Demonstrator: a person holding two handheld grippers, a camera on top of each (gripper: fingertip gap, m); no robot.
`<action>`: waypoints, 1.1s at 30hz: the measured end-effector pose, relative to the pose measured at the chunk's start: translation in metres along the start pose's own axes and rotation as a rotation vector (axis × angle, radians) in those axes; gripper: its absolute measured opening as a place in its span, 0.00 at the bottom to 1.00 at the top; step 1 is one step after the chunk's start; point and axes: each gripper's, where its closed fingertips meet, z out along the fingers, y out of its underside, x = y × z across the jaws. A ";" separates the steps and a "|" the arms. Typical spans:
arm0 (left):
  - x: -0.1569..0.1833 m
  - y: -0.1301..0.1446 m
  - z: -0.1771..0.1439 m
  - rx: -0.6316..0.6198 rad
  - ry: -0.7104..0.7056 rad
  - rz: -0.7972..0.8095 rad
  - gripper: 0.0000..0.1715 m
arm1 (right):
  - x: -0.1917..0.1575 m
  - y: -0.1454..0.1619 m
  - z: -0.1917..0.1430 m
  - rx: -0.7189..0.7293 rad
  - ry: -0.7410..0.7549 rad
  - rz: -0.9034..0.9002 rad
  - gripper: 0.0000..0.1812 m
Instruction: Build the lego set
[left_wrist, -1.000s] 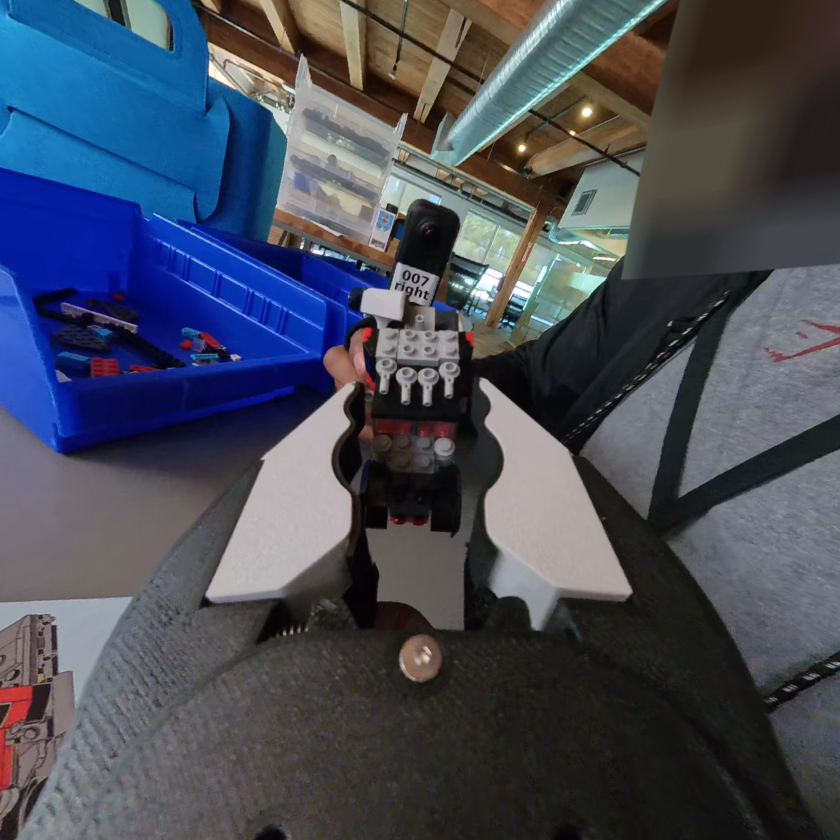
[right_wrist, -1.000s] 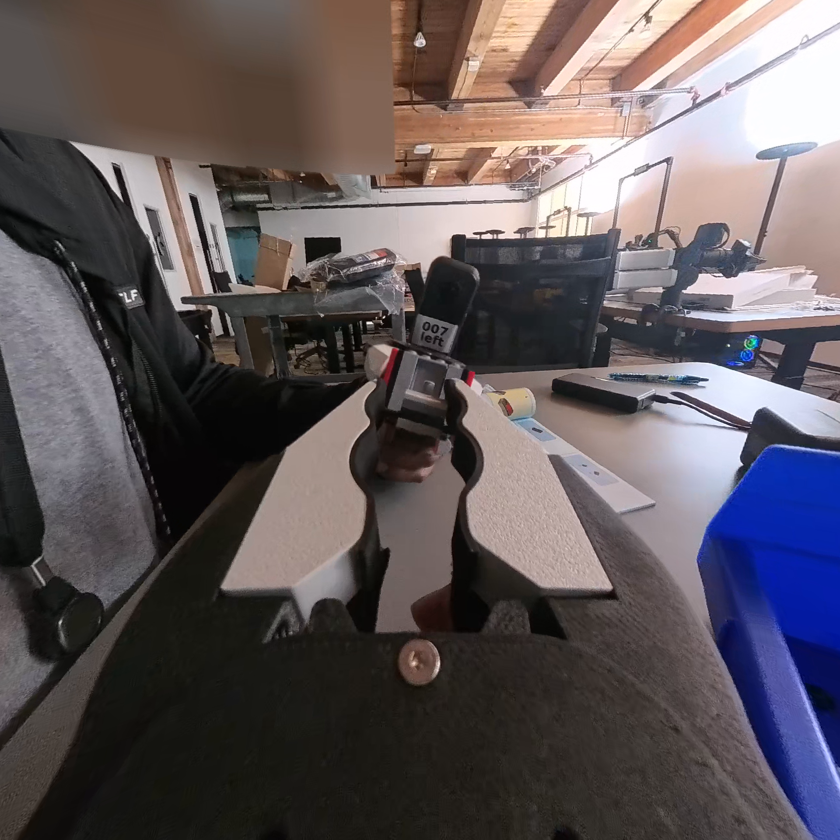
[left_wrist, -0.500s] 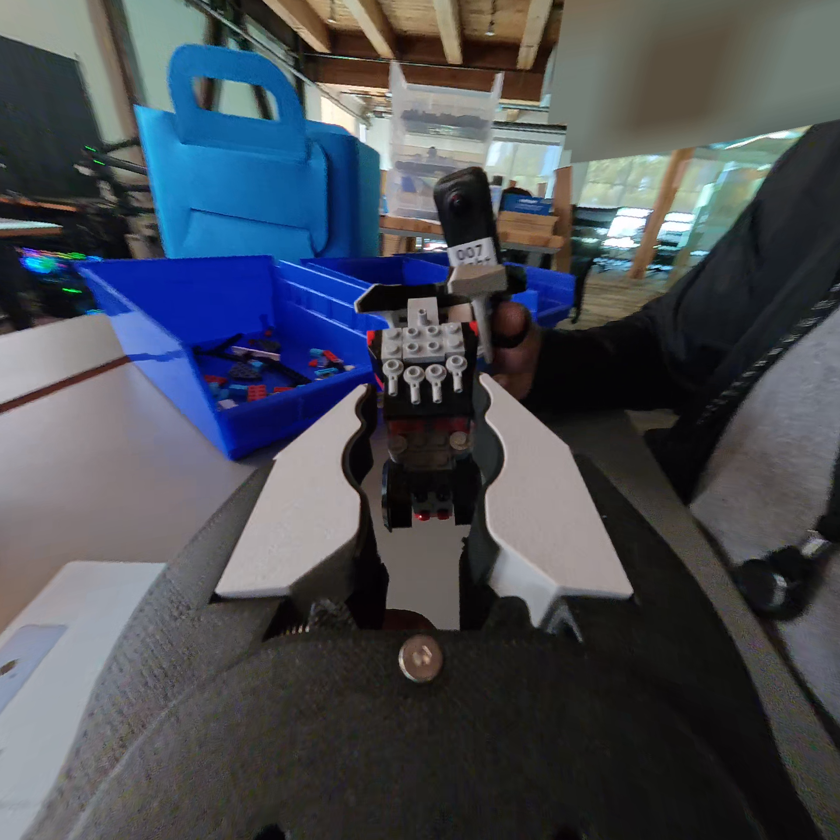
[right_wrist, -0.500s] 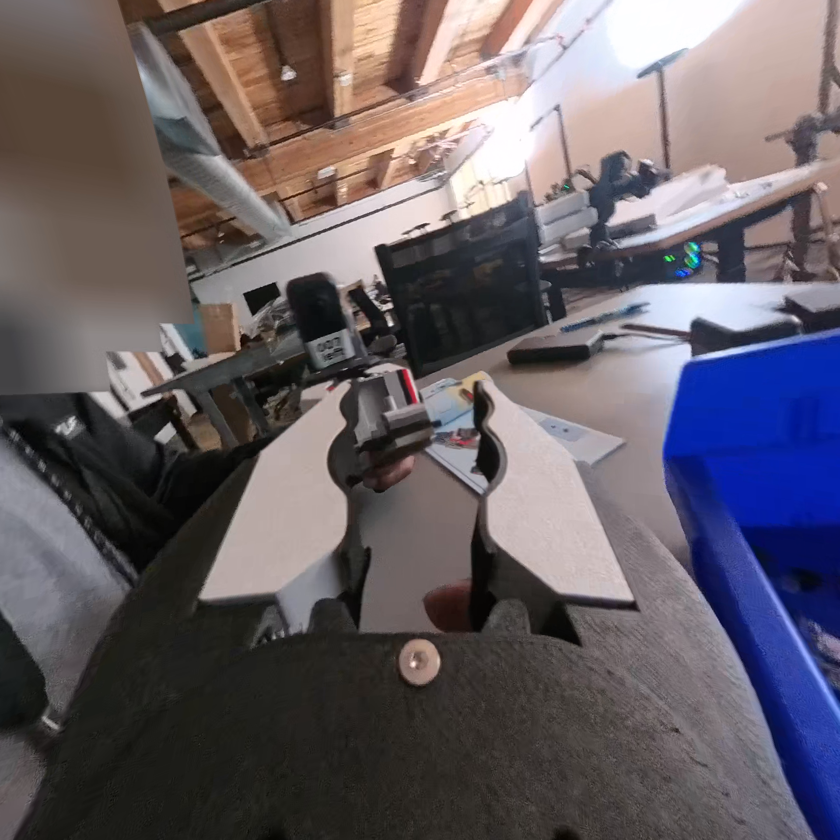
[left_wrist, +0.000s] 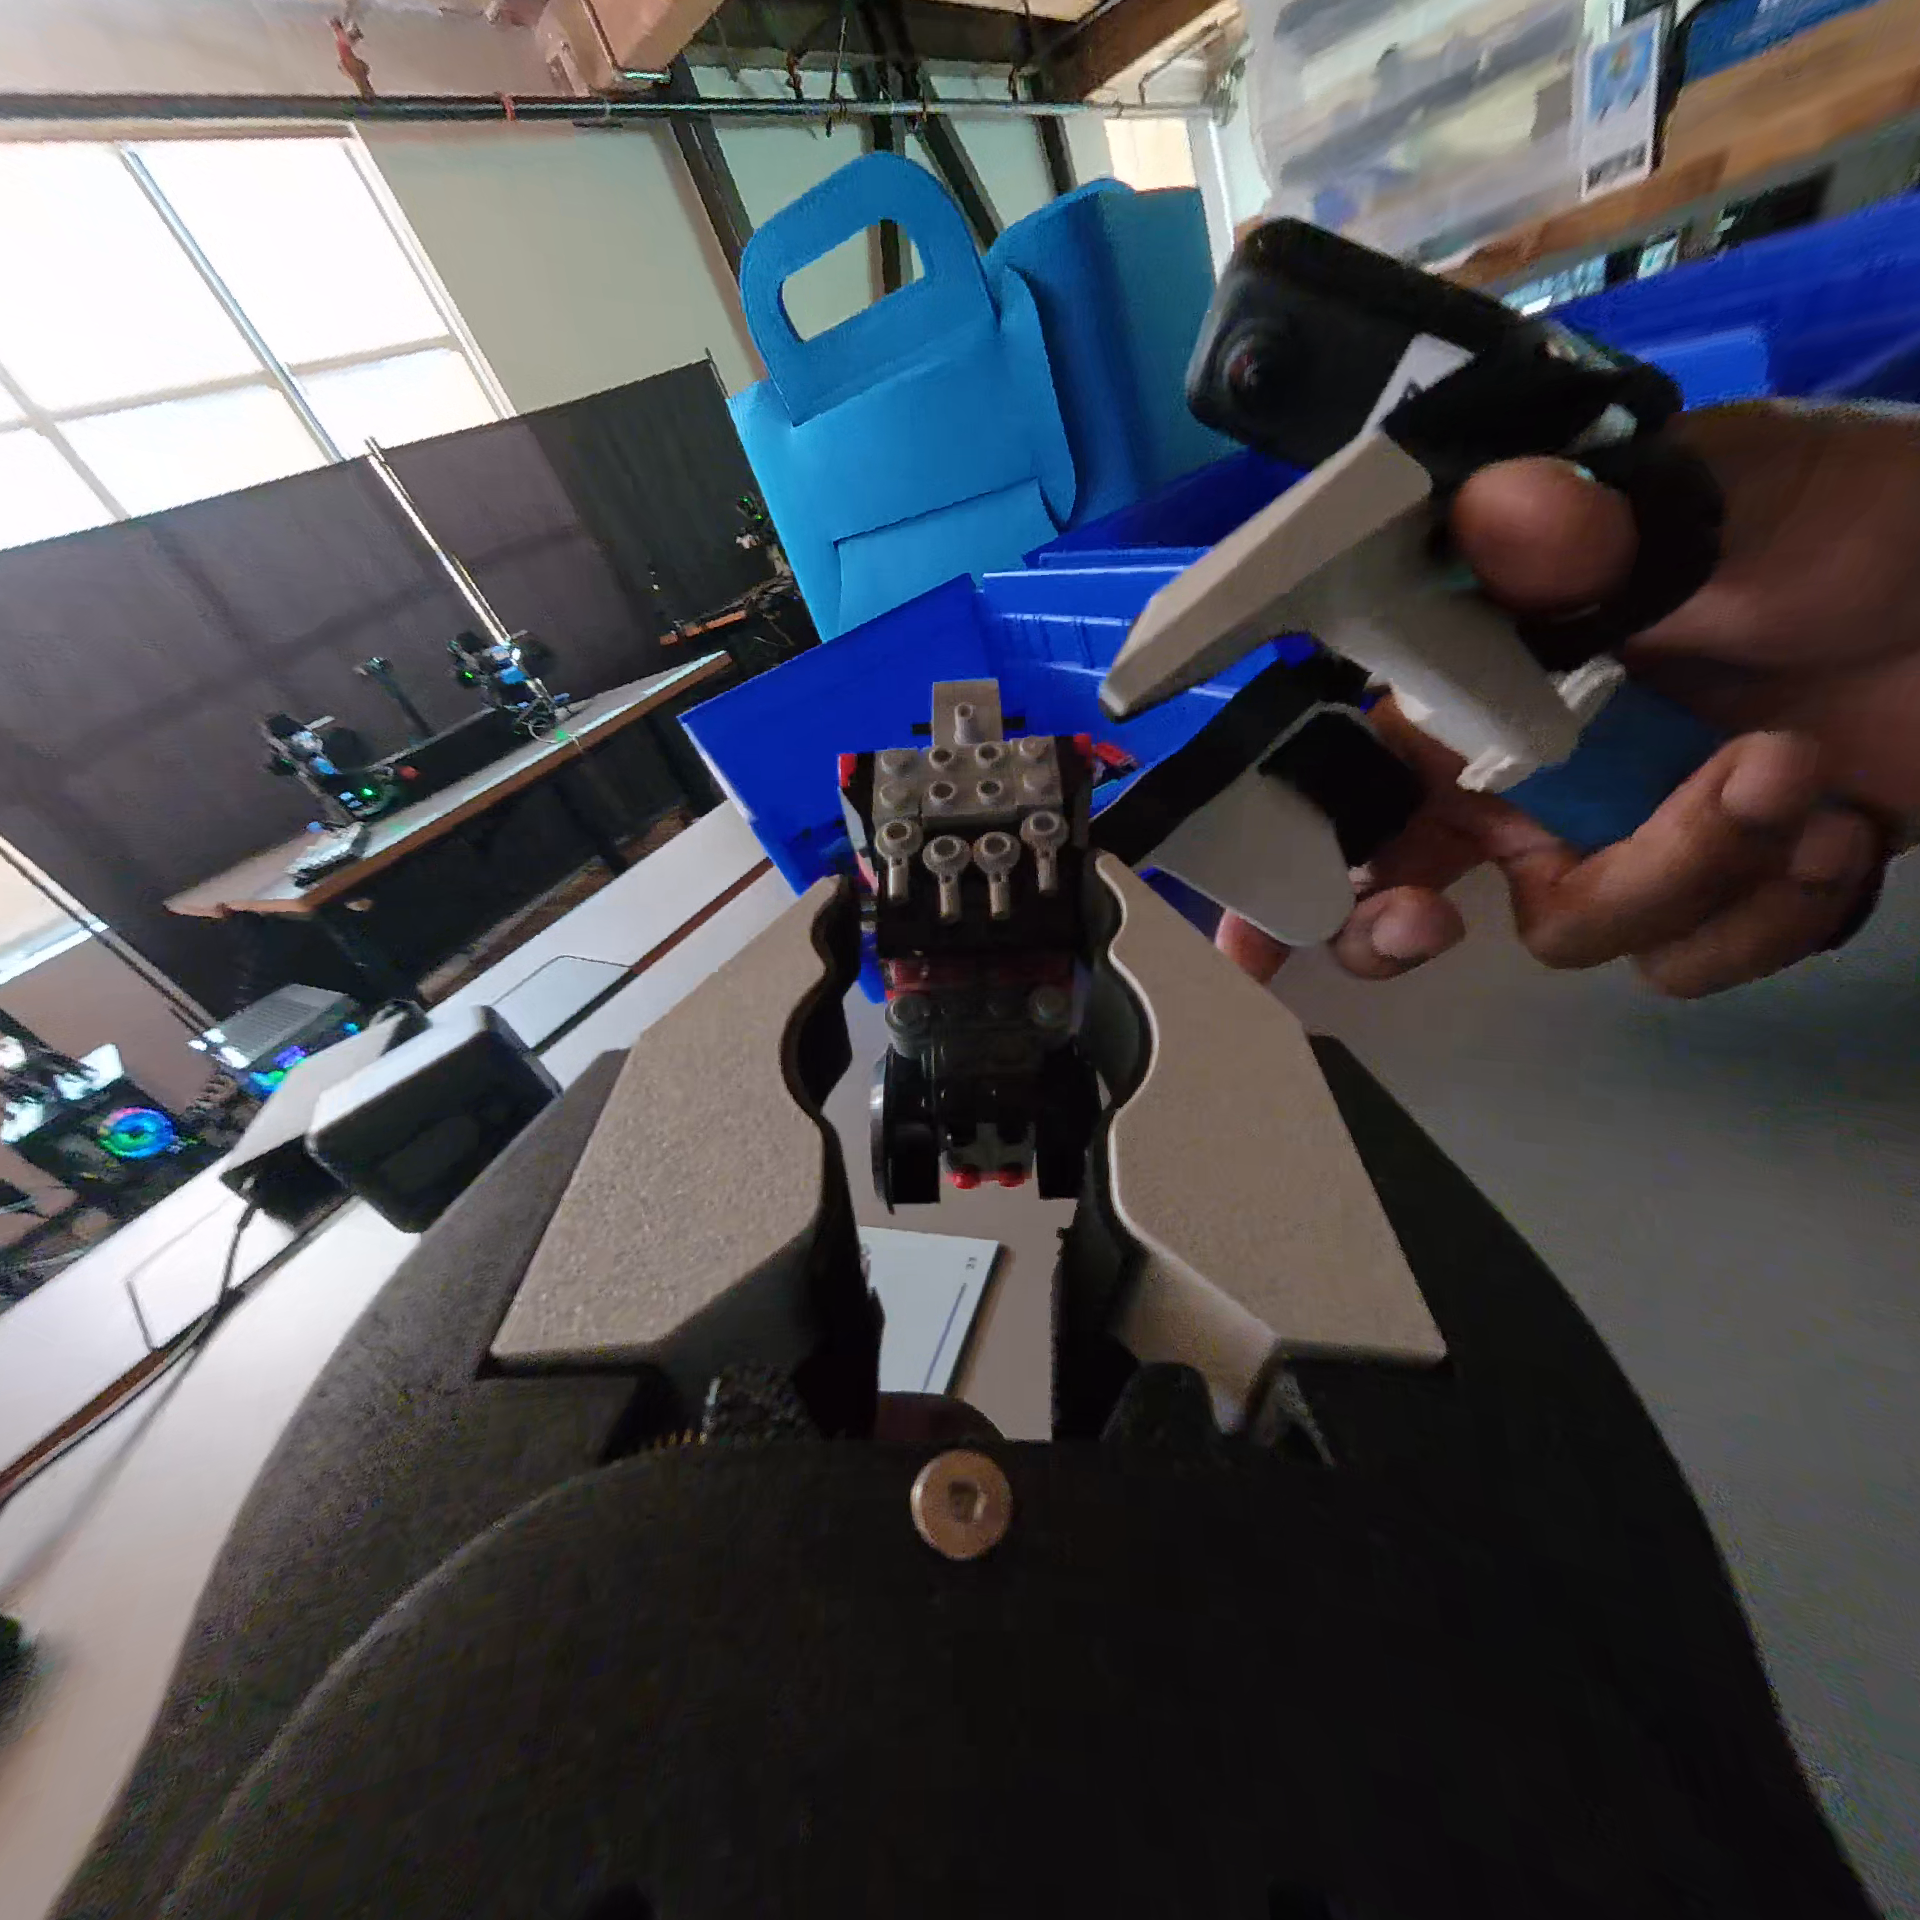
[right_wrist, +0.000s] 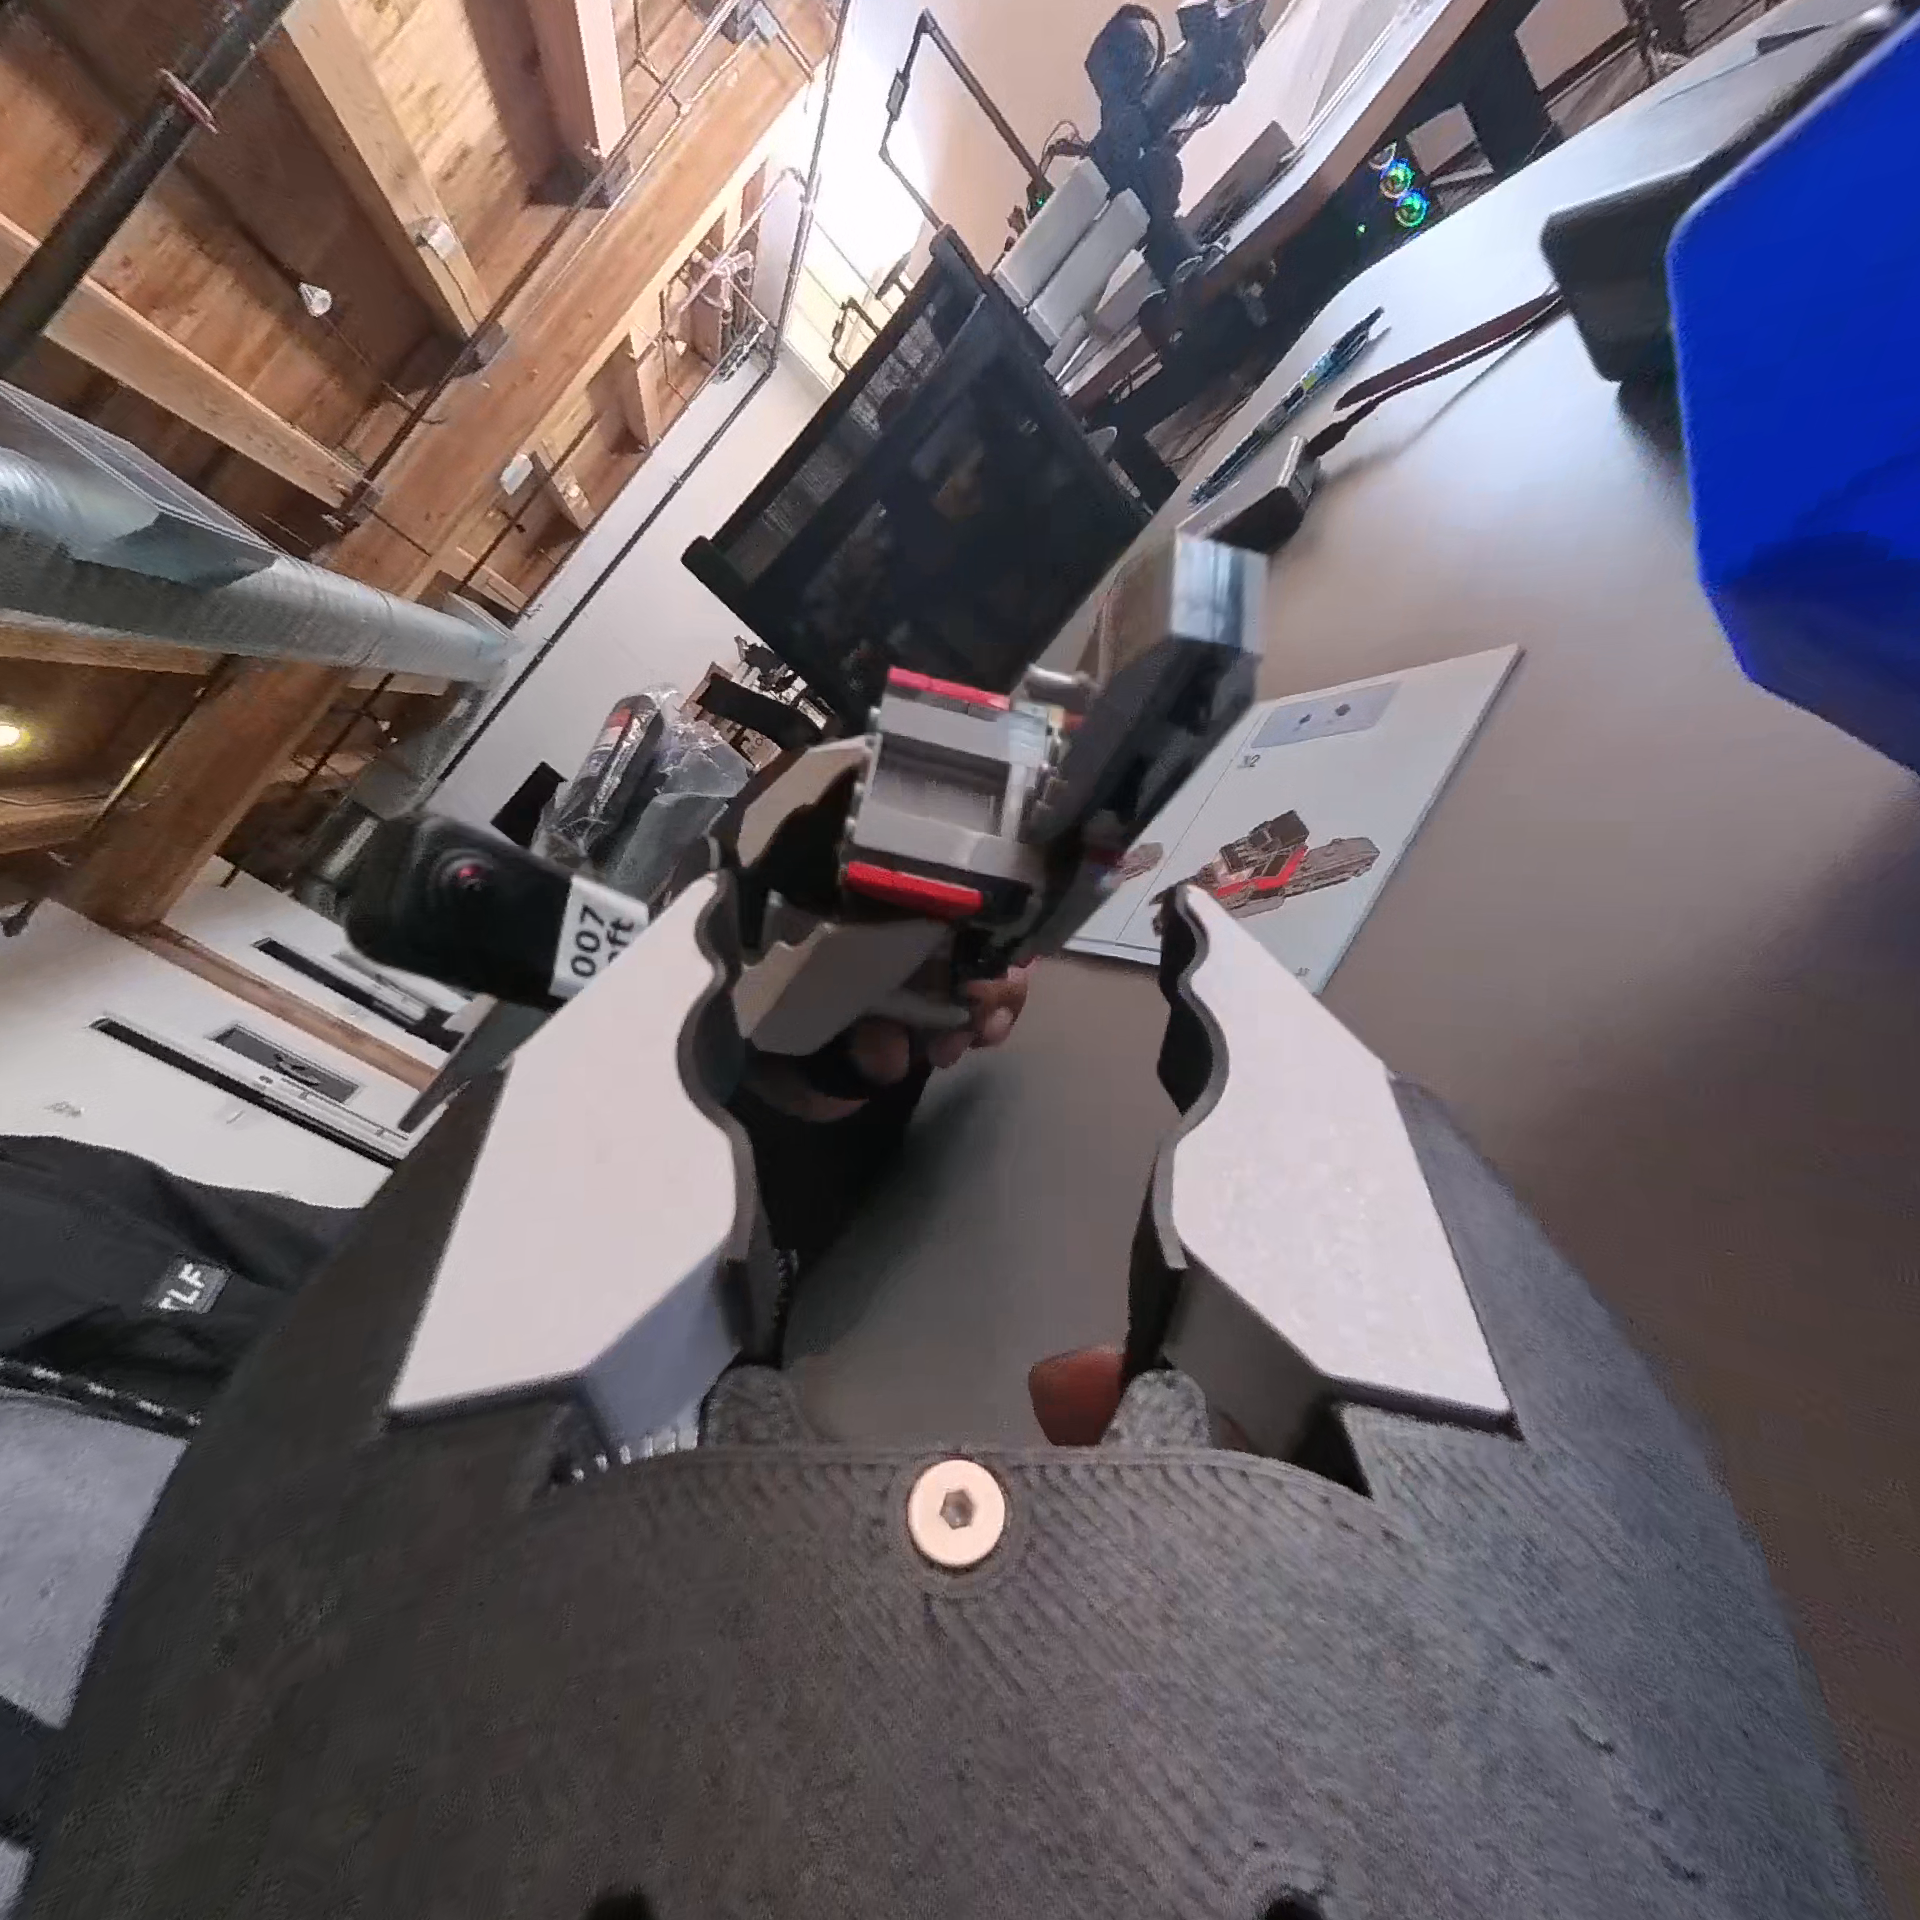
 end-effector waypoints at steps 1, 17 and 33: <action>0.002 0.000 0.000 -0.002 -0.004 0.022 0.24 | 0.000 0.000 0.001 0.001 0.001 0.004 0.43; 0.006 -0.003 0.002 -0.026 -0.048 0.144 0.24 | 0.007 0.003 -0.001 0.033 -0.040 0.039 0.29; 0.008 0.003 0.004 -0.068 -0.046 0.154 0.23 | 0.015 0.007 -0.001 0.025 -0.006 0.013 0.29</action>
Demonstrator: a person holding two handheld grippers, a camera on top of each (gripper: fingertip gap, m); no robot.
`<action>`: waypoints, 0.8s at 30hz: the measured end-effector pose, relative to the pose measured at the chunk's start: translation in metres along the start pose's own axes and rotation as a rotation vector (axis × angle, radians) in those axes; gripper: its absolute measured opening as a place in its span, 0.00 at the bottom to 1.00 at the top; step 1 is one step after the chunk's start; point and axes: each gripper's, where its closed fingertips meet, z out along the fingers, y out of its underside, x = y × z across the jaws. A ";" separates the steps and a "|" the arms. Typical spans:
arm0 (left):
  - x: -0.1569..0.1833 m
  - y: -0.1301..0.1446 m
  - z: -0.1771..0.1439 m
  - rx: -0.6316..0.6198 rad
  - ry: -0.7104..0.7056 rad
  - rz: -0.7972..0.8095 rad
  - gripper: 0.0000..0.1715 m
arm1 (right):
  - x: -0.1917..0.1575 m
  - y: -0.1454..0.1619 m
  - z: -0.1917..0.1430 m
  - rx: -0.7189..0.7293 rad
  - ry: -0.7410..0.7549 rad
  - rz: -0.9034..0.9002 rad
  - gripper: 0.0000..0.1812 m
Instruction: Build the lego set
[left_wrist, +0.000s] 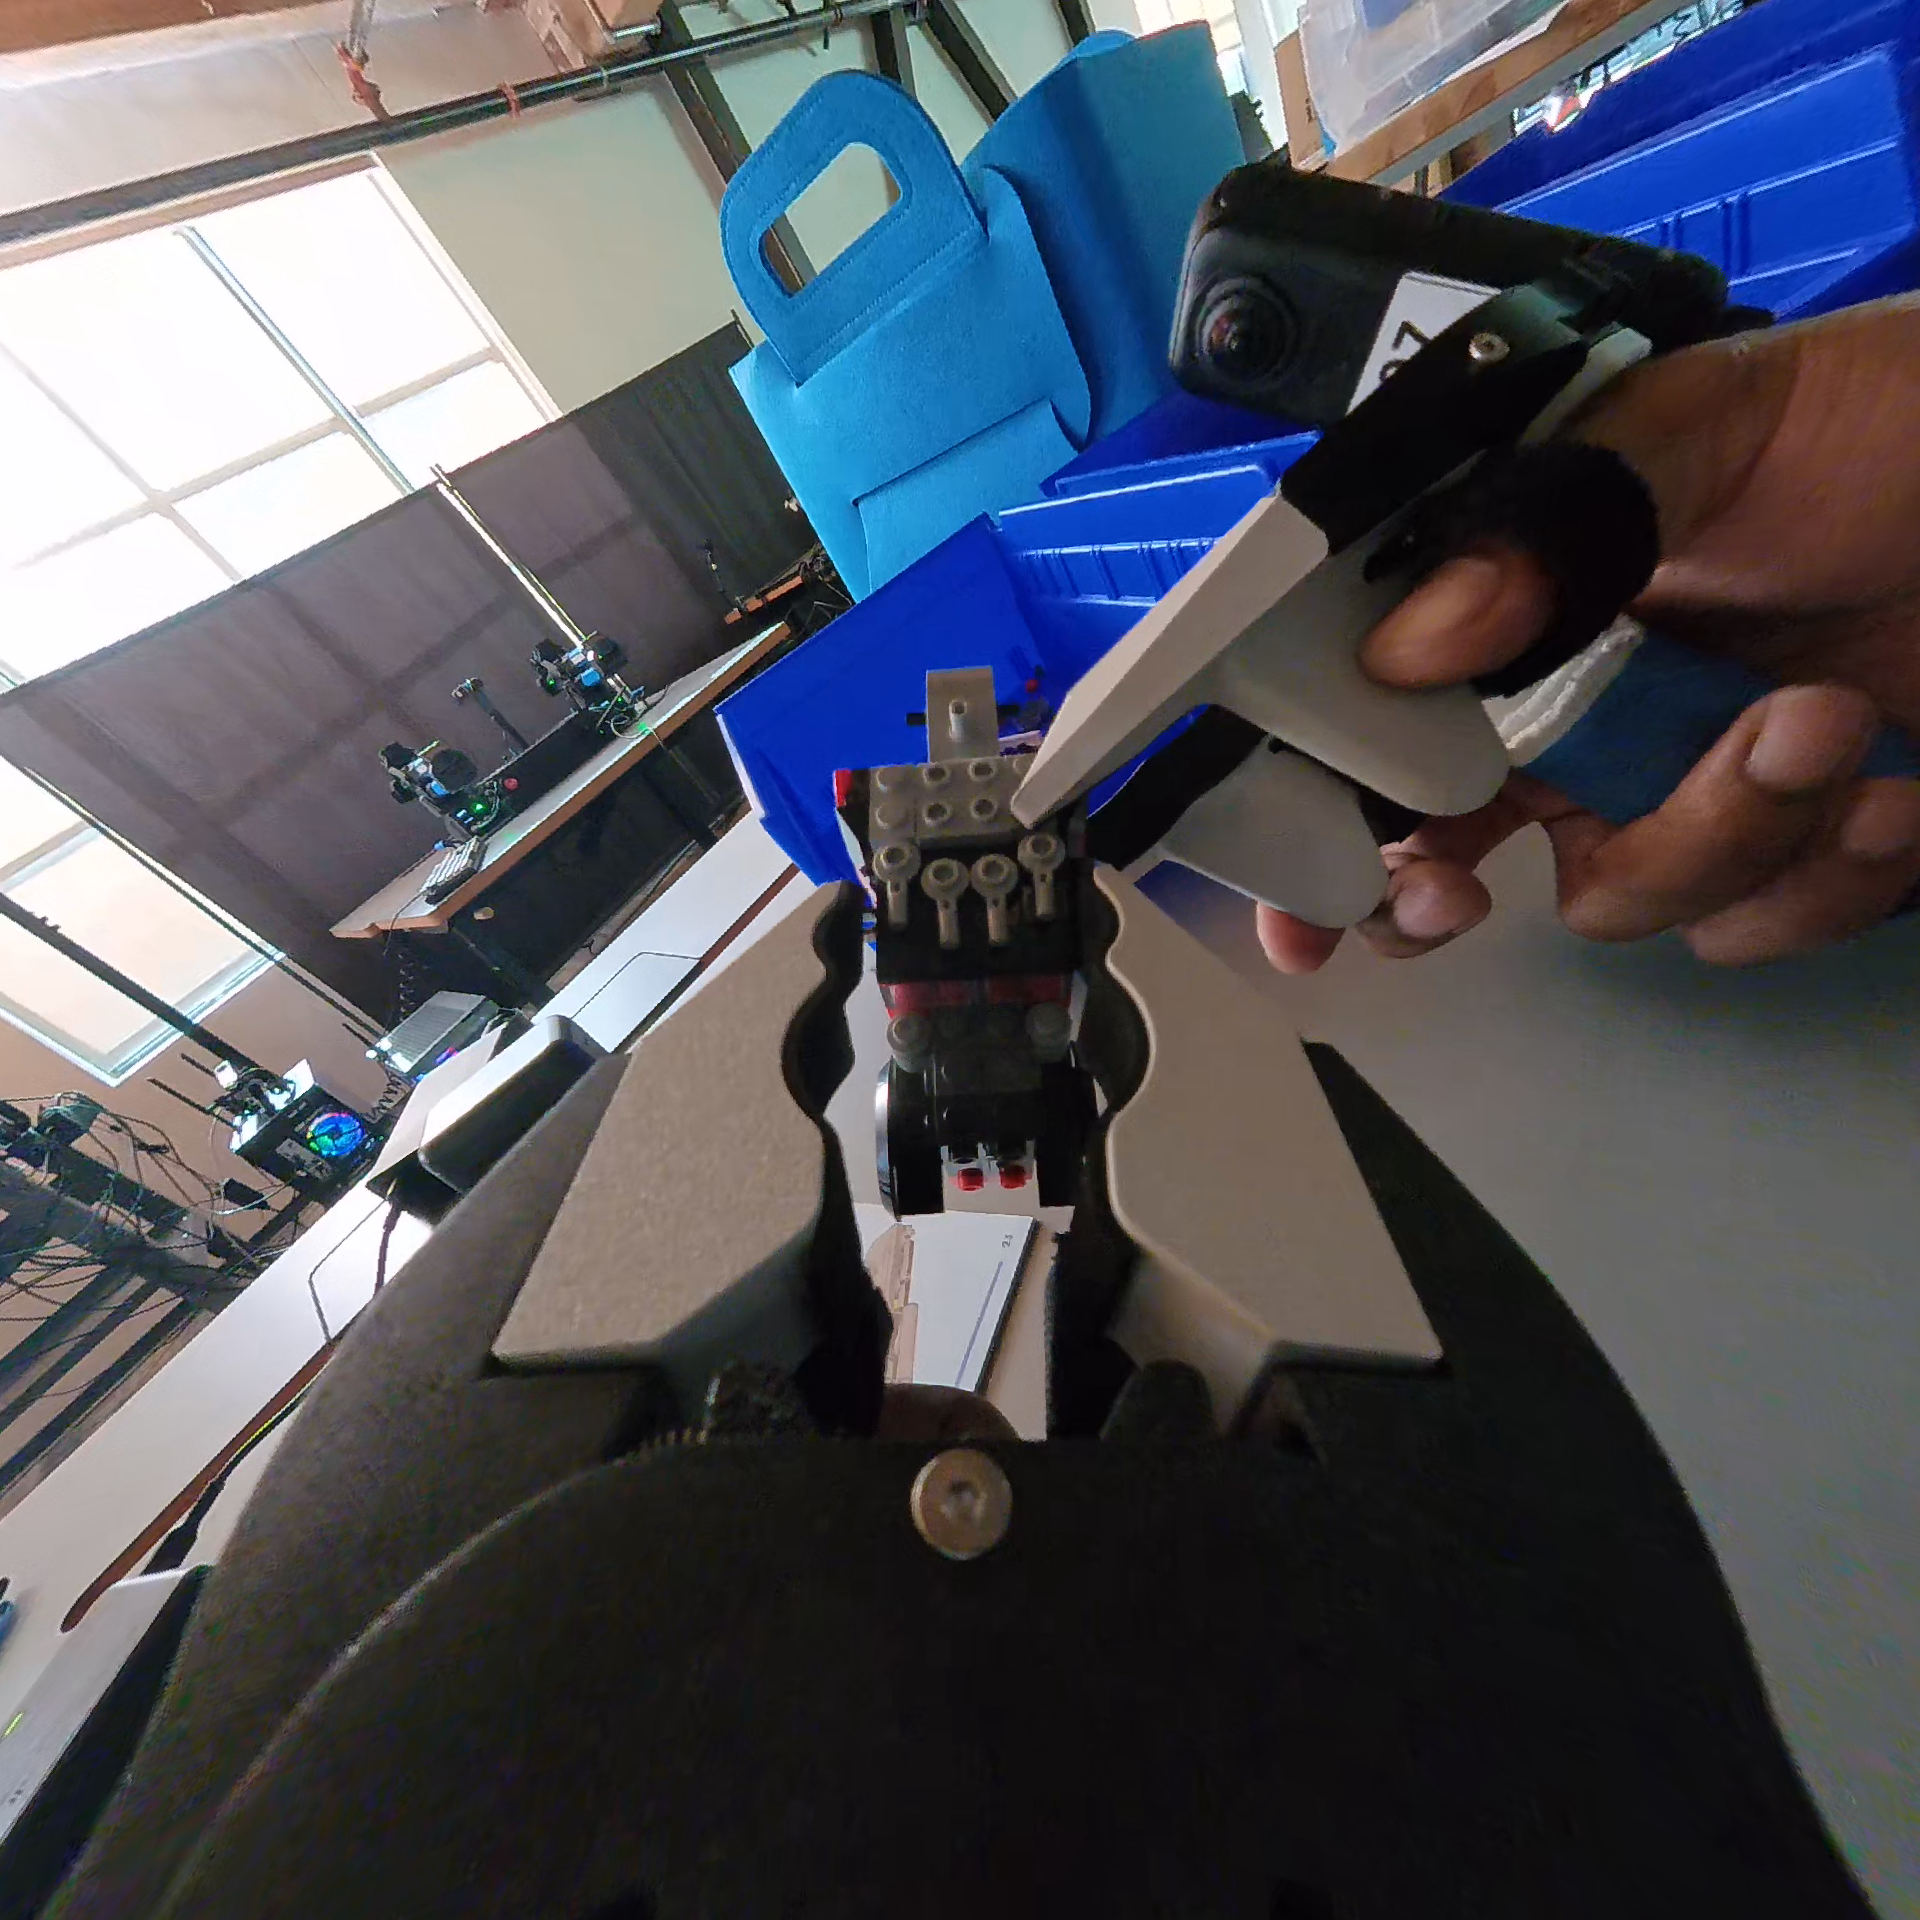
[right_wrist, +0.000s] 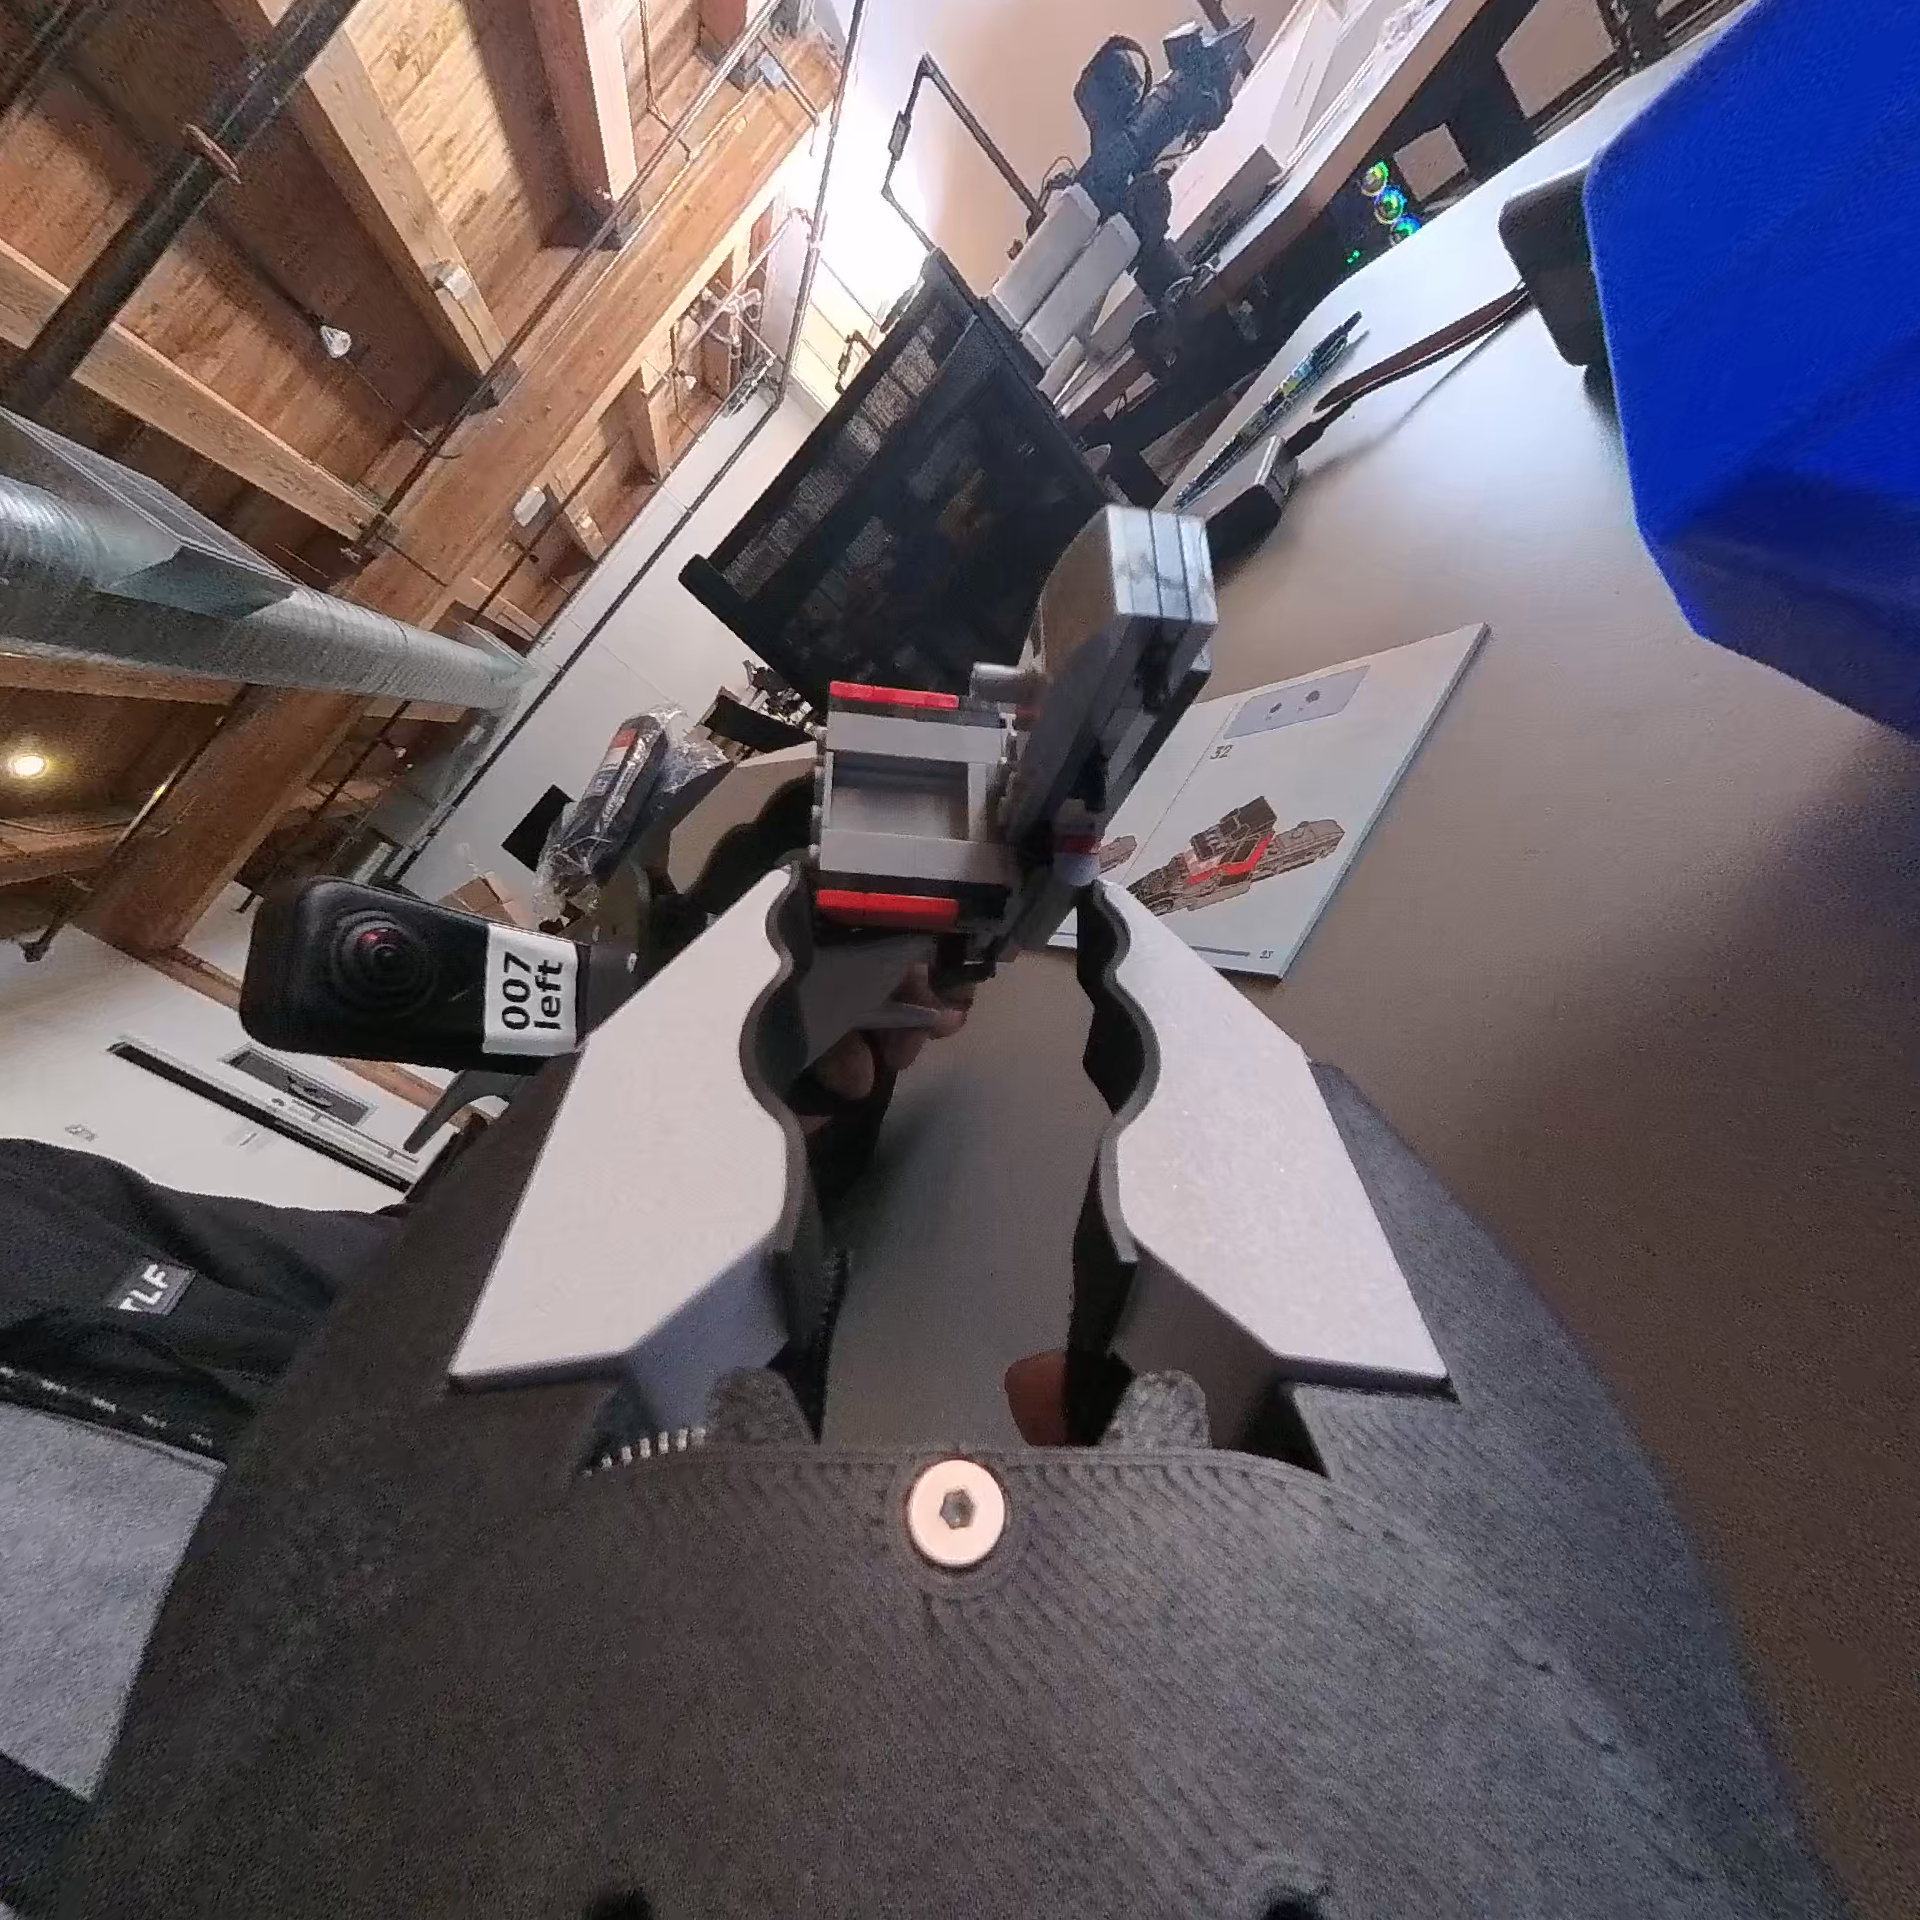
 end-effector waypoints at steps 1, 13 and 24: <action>0.000 0.000 0.000 -0.001 0.000 0.001 0.23 | 0.000 0.000 0.000 0.000 0.001 0.000 0.29; -0.001 0.003 0.001 -0.004 0.003 0.002 0.24 | 0.002 0.000 0.001 0.006 -0.020 0.038 0.29; -0.002 0.004 0.001 -0.001 -0.009 0.031 0.24 | 0.000 0.000 0.001 -0.003 -0.046 0.061 0.29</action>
